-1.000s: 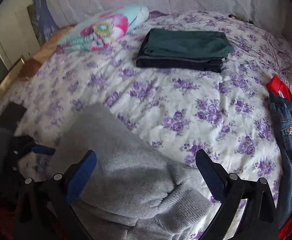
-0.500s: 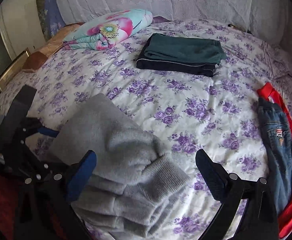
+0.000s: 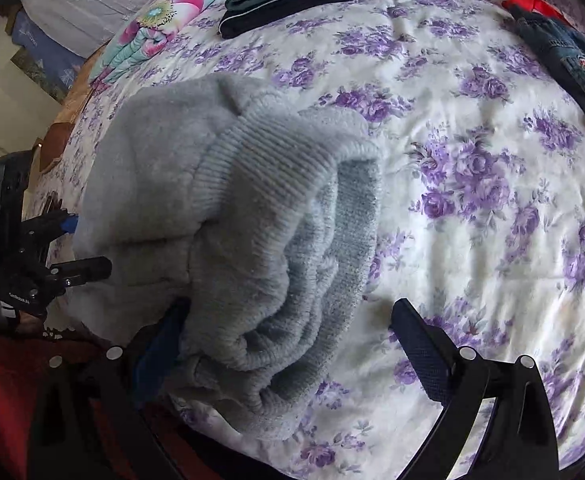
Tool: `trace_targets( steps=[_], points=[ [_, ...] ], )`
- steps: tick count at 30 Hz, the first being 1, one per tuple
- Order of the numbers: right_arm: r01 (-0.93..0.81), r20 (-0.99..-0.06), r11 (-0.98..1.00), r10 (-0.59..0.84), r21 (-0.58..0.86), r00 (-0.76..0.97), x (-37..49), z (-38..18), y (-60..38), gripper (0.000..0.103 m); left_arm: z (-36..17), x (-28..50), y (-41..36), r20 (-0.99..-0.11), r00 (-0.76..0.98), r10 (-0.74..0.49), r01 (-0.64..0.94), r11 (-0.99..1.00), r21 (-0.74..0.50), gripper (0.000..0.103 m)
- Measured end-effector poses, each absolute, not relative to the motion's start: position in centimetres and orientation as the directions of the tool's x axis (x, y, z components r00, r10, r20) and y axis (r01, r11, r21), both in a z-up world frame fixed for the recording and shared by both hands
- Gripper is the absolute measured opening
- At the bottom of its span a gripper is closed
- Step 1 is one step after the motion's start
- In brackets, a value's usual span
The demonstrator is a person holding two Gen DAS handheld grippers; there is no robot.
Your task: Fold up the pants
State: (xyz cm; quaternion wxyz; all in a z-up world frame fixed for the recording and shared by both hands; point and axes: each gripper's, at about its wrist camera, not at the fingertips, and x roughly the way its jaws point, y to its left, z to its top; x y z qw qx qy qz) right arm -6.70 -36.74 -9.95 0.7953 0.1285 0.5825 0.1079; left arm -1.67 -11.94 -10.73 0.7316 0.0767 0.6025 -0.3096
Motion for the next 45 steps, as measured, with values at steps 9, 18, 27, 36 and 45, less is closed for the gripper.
trace_targets(
  steps=[9, 18, 27, 36, 45],
  points=[
    [0.01, -0.883, 0.926, 0.356, 0.377, 0.305, -7.5, -9.9, -37.1, 0.1, -10.1, -1.1, -10.5, -0.919, 0.093, -0.383, 0.525, 0.803, -0.282, 0.099],
    [-0.028, -0.859, 0.949, 0.297, 0.315, 0.417, -8.9, -7.4, -36.4, 0.1, -11.5, 1.3, -8.3, -0.895, -0.006, -0.447, 0.408, 0.816, -0.41, 0.099],
    [-0.341, -0.761, 0.924, 0.345, 0.173, 0.55, -7.8, -0.8, -29.7, 0.1, -7.2, 2.6, -9.8, -0.899, 0.122, -0.42, 0.489, 0.814, -0.313, 0.099],
    [-0.492, -0.77, 0.84, 0.464, 0.226, 0.438, -6.4, -1.2, -21.8, 0.065, -4.9, 10.2, -11.8, -0.883, 0.186, -0.431, 0.481, 0.824, -0.301, 0.098],
    [-0.378, -0.867, 0.875, 0.417, 0.301, 0.274, -7.7, -6.2, -21.6, 0.065, -12.3, 12.6, -16.4, -0.96, 0.101, -0.262, 0.536, 0.827, -0.169, 0.099]
  ],
)
